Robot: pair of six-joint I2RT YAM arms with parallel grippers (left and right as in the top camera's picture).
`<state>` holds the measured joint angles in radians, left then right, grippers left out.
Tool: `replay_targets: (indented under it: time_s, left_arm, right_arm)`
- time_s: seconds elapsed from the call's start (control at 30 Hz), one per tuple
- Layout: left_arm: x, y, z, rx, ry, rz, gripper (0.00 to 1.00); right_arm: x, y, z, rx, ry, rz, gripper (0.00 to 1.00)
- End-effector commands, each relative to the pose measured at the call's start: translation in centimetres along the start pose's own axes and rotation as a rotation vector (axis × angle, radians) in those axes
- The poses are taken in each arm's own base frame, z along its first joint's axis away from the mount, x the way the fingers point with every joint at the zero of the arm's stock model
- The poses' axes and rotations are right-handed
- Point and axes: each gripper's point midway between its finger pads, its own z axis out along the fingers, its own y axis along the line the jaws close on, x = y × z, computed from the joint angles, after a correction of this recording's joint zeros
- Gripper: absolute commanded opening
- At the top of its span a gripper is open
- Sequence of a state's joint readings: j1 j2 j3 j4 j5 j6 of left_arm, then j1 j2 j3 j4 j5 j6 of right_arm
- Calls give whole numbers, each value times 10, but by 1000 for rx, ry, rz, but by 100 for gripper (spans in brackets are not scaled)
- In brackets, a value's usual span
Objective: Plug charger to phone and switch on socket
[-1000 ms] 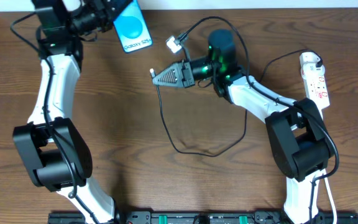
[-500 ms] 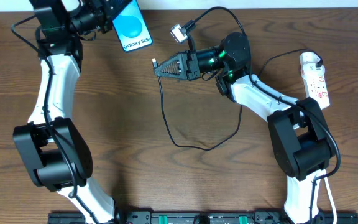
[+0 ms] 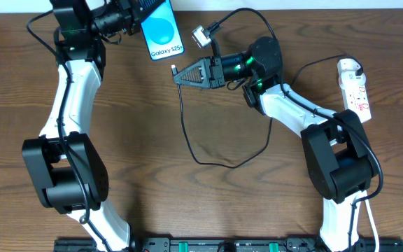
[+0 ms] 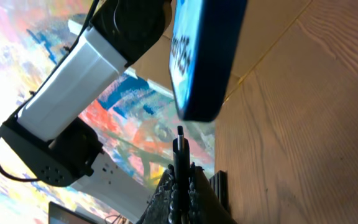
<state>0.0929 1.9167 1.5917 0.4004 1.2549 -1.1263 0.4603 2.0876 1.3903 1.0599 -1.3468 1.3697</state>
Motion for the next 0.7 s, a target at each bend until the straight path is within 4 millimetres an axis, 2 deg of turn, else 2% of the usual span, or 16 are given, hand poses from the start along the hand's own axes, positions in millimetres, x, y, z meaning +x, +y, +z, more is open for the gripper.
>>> replay_targets:
  time_s: [0.0, 0.27, 0.67]
  left_arm:
    - [5, -19, 1, 24, 21, 30, 7]
    - [9, -20, 2, 32, 42, 31, 7]
    - [10, -20, 2, 33, 45, 34, 8]
  right_arm:
    - [-6, -4, -2, 9, -38, 14, 1]
    - [-15, -6, -3, 18, -87, 29, 1]
    - [-16, -6, -3, 19, -96, 48, 1]
